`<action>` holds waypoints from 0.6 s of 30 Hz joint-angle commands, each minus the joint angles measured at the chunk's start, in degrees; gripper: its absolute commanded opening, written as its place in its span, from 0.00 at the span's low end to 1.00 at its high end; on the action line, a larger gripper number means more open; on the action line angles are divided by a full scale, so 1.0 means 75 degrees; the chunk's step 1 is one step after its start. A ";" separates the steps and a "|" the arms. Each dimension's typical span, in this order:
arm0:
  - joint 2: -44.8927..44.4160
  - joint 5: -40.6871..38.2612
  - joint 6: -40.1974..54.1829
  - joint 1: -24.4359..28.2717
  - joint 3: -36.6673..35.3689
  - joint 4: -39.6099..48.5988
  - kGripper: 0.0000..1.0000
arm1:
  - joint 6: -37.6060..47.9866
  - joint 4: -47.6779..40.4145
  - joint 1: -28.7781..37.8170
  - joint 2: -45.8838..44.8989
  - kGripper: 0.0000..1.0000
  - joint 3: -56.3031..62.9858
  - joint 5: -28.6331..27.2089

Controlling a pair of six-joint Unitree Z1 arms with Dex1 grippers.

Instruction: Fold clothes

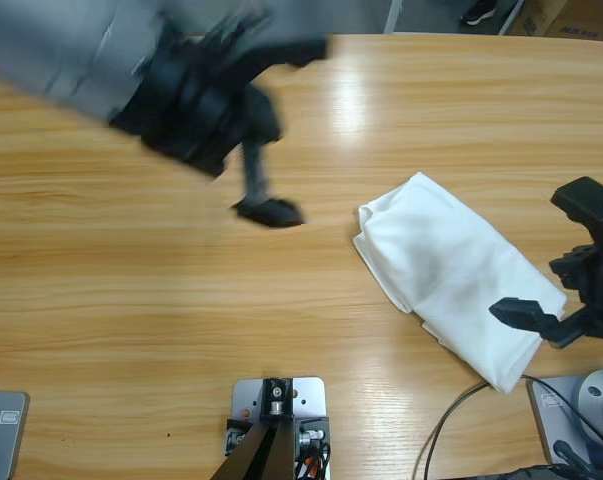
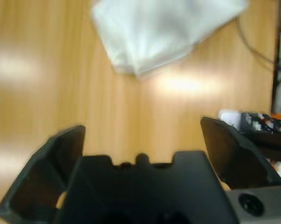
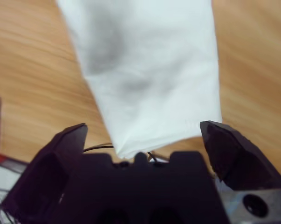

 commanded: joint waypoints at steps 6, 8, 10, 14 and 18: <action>0.1852 -0.0395 0.2227 0.0083 -0.2782 0.2802 0.97 | -0.3501 -0.1889 -0.0813 0.2789 0.96 0.0423 0.0667; 0.1747 -0.0369 0.2274 0.0120 -0.2576 0.2884 0.97 | -0.3510 -0.2093 -0.1118 0.3253 0.94 0.0453 0.0592; 0.1693 -0.0369 0.2253 0.0132 -0.2447 0.2898 0.97 | -0.3513 -0.1985 -0.1514 0.3244 0.93 0.0482 0.0163; 0.1731 -0.0388 0.2199 0.0132 -0.2316 0.2898 0.97 | -0.3763 -0.1500 -0.1831 0.2367 0.92 0.0083 -0.0112; 0.1838 -0.0463 0.2169 0.0132 -0.2290 0.2887 0.97 | -0.3768 -0.1151 -0.1831 0.1847 0.91 -0.0172 -0.0034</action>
